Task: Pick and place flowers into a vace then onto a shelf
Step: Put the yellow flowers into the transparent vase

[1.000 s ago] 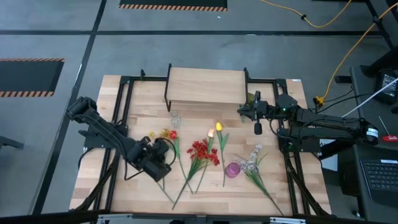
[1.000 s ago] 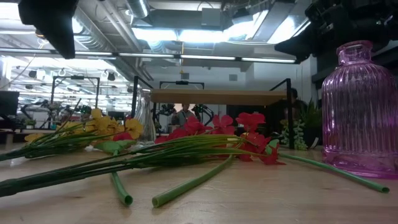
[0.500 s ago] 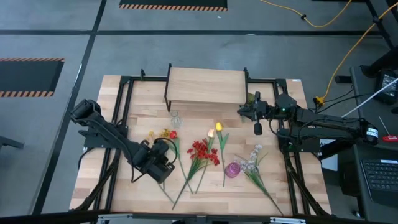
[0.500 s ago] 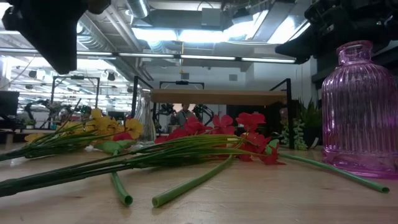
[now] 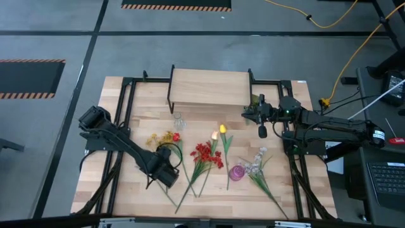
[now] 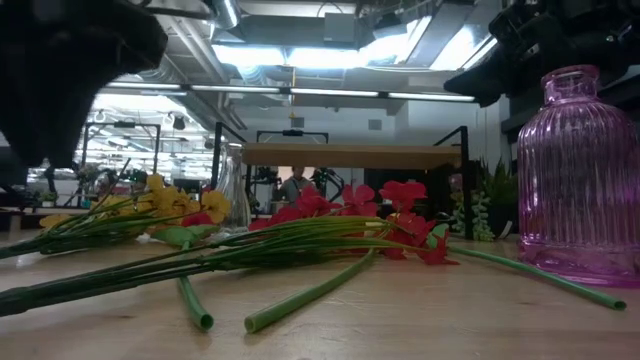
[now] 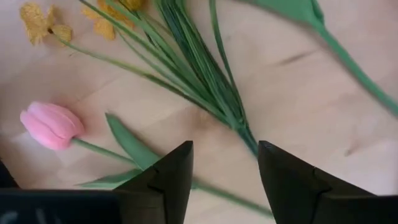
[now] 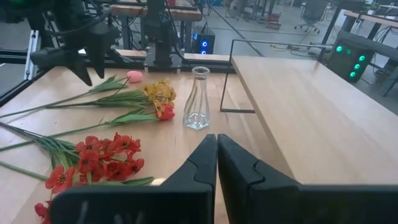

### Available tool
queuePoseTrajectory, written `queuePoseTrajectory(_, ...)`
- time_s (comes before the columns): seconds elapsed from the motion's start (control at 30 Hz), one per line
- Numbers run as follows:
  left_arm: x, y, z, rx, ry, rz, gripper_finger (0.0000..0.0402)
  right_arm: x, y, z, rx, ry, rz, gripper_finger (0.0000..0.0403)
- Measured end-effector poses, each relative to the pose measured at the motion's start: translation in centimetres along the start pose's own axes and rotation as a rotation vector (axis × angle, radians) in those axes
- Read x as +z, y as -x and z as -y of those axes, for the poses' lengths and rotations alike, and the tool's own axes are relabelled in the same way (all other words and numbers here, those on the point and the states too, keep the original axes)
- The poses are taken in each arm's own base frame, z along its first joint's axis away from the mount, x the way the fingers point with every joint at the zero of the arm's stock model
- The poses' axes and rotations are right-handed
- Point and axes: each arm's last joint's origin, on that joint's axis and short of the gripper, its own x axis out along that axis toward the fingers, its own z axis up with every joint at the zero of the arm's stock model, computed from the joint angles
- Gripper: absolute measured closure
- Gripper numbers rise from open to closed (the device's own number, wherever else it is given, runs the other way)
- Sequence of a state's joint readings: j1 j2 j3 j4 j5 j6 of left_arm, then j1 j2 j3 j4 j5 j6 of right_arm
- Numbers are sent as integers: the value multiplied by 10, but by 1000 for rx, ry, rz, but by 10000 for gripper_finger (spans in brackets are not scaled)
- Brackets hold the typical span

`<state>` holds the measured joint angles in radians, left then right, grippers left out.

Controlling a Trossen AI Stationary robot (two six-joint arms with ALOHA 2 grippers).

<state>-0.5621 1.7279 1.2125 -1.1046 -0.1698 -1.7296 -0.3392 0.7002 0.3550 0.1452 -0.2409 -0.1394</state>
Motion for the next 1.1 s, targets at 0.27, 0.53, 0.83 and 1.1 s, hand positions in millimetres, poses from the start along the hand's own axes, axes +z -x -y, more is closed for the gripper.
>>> queuePoseTrajectory(0.27,0,-1,1,-18,128,81,233,0,0,0,1,6,-2,385)
queuePoseTrajectory(0.53,-9,-6,6,-55,237,114,233,-2,0,0,3,21,-19,385)
queuePoseTrajectory(0.83,-16,-32,18,-17,270,114,233,-2,0,0,2,21,-17,385)
queuePoseTrajectory(1.1,-20,-42,20,13,330,120,233,-2,0,0,2,20,-17,385)
